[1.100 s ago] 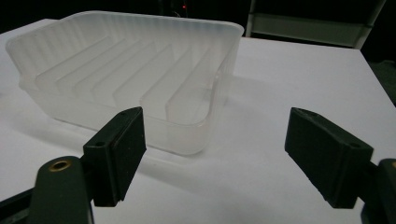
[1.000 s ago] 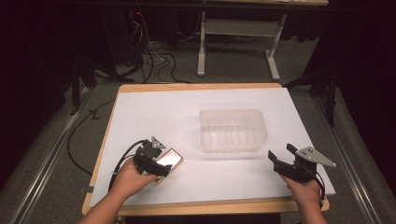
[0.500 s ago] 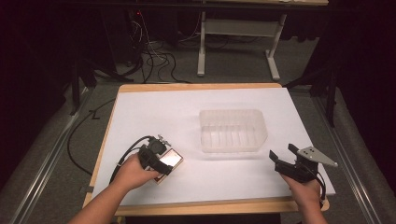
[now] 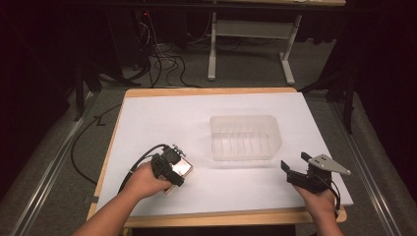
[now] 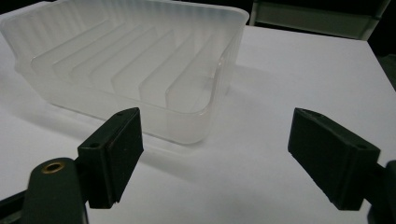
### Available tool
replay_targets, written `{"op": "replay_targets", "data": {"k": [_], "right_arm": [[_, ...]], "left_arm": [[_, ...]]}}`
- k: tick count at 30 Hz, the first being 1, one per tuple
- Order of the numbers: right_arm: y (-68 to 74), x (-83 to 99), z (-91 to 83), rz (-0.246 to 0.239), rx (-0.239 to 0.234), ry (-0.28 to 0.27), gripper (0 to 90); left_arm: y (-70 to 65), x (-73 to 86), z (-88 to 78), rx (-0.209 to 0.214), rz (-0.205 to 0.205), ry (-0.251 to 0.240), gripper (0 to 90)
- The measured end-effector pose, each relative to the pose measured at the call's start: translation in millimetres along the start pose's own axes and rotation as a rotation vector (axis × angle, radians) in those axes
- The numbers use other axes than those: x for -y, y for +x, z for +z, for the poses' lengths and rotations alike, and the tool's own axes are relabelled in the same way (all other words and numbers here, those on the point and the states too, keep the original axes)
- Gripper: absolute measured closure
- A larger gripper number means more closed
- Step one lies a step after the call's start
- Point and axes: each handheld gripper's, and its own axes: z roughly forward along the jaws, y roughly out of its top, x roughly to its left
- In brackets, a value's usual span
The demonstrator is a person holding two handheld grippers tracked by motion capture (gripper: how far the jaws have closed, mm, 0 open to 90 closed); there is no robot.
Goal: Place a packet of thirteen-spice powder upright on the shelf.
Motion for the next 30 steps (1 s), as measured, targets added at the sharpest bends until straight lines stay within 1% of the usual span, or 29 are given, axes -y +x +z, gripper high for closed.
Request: {"op": "replay_targets", "data": {"k": [2,5,6,8,10,11,12,18,20,23,26,28,29,30], "right_arm": [[-0.4,0.5,0.5,-0.002,0.000,0.002,18.3],[-1.2,0.4,0.6,0.005,-0.001,0.003,17.2],[-1.3,0.3,0.7,0.010,0.000,0.004,16.7],[-1.4,0.4,0.8,0.013,0.002,0.007,16.6],[-1.5,0.5,0.9,0.013,0.002,0.008,16.6],[-1.5,0.7,0.9,0.013,0.005,0.009,16.6],[-1.5,0.7,0.9,0.013,0.005,0.009,16.6],[-3.0,1.9,1.6,0.023,0.008,0.017,17.2],[-2.9,2.1,1.6,0.030,0.007,0.019,17.2],[-3.5,2.3,1.8,0.031,0.005,0.019,17.2],[-3.6,2.7,1.7,0.038,0.000,0.013,17.2],[-3.4,2.9,1.6,0.037,0.000,0.008,17.2],[-3.2,2.8,1.5,0.038,0.000,0.007,17.2],[-3.2,2.8,1.5,0.038,0.000,0.007,17.2]], "left_arm": [[1.1,-0.2,1.0,0.001,0.010,0.007,19.4],[1.7,-0.3,2.3,0.008,0.012,0.018,20.2],[1.5,-0.2,4.0,0.003,0.017,0.028,21.2],[1.2,-0.1,4.9,0.001,0.022,0.030,23.8],[0.6,-0.3,5.9,0.005,0.028,0.035,25.8],[0.3,-0.4,5.4,0.019,0.031,0.032,28.4],[0.3,-0.4,5.4,0.019,0.031,0.032,29.9],[0.3,-0.4,4.9,0.030,0.040,0.042,31.0],[-0.9,-1.0,4.5,0.025,0.054,0.047,31.5],[-2.9,-1.2,3.4,0.029,0.056,0.042,31.6],[-3.9,-0.9,-0.7,0.023,0.059,0.012,31.7],[-4.3,-0.4,-4.0,0.031,0.053,-0.007,31.7],[-5.0,0.6,-7.2,0.038,0.053,-0.031,31.7],[-5.0,0.6,-7.2,0.038,0.053,-0.031,31.7]]}}
